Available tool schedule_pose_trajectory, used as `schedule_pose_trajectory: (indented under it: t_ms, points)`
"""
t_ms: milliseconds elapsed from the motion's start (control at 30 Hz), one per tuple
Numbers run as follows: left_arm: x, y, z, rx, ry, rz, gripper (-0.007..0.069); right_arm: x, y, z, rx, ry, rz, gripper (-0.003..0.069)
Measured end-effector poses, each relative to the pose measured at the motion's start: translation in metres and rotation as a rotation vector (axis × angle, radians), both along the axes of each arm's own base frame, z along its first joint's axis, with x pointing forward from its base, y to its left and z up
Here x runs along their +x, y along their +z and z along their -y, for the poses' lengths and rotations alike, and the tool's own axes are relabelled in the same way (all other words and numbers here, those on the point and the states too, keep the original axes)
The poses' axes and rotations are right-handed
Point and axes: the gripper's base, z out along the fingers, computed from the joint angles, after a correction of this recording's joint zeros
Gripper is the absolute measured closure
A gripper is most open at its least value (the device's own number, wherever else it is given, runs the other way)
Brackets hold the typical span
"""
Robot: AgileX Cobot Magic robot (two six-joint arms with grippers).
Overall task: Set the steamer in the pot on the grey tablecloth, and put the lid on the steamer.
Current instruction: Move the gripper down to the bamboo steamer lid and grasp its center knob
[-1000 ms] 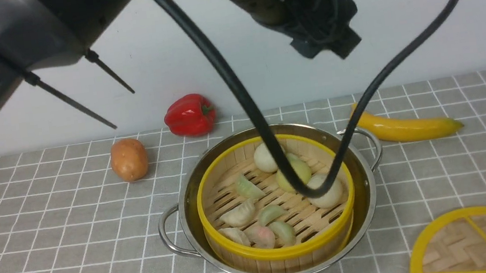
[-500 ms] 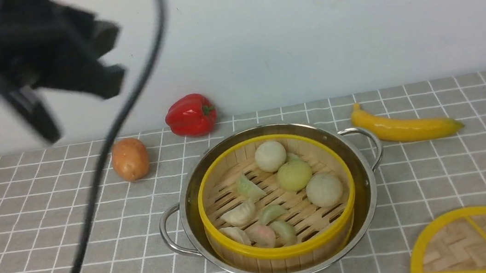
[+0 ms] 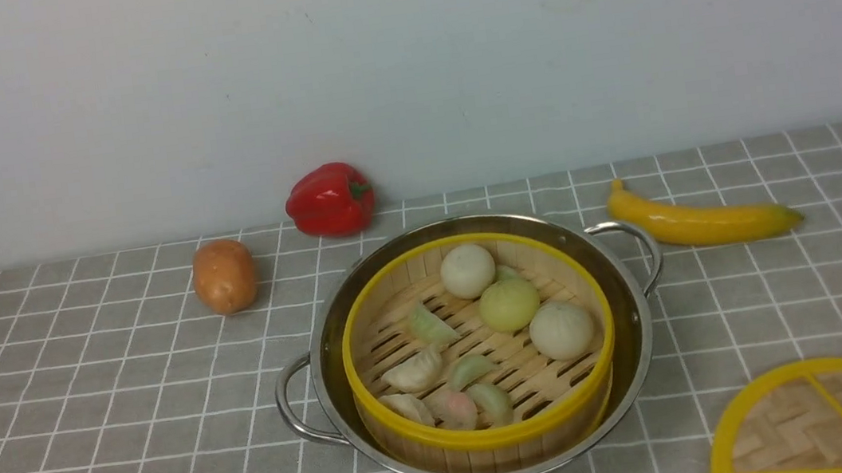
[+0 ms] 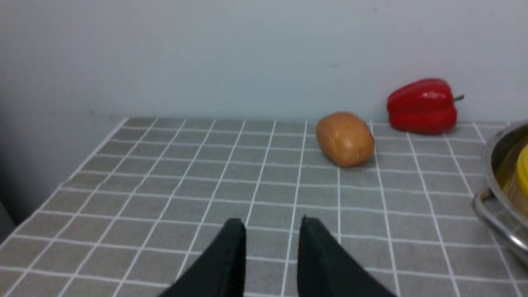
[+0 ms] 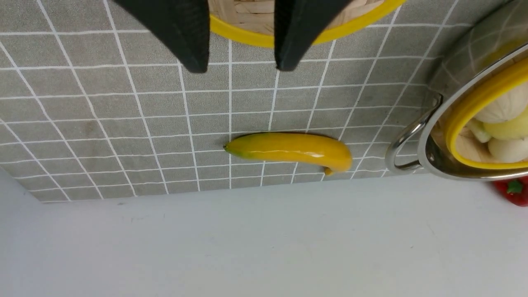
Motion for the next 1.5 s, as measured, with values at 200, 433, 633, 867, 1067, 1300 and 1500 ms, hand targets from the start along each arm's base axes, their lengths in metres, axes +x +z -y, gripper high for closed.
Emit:
schedule_pose_trajectory:
  t_ms: [200, 433, 633, 867, 1067, 1300, 1500]
  points:
    - [-0.01, -0.007, 0.004, 0.101, -0.049, -0.044, 0.0434, 0.0, 0.0, 0.0, 0.0, 0.0, 0.0, 0.0417]
    - [-0.015, -0.011, 0.006, 0.114, -0.068, -0.06, 0.0421, 0.0, 0.0, 0.0, 0.0, 0.0, 0.0, 0.0417]
    - [-0.015, -0.011, 0.006, 0.114, -0.068, -0.059, 0.0403, 0.0, 0.0, 0.0, 0.0, 0.0, 0.0, 0.0417]
    - [-0.015, -0.011, 0.006, 0.115, -0.068, -0.059, 0.0396, 0.0, 0.0, 0.0, 0.0, 0.0, 0.0, 0.0417]
    - [-0.015, -0.011, 0.006, 0.115, -0.068, -0.059, 0.039, 0.0, 0.0, 0.0, -0.015, 0.001, 0.0, 0.0417]
    - [-0.015, -0.011, 0.006, 0.115, -0.068, -0.059, 0.0384, 0.0, 0.001, 0.0, -0.029, 0.001, 0.006, 0.0417]
    - [-0.015, -0.011, 0.006, 0.115, -0.068, -0.059, 0.0382, -0.005, 0.037, -0.003, 0.111, 0.021, 0.103, 0.0417]
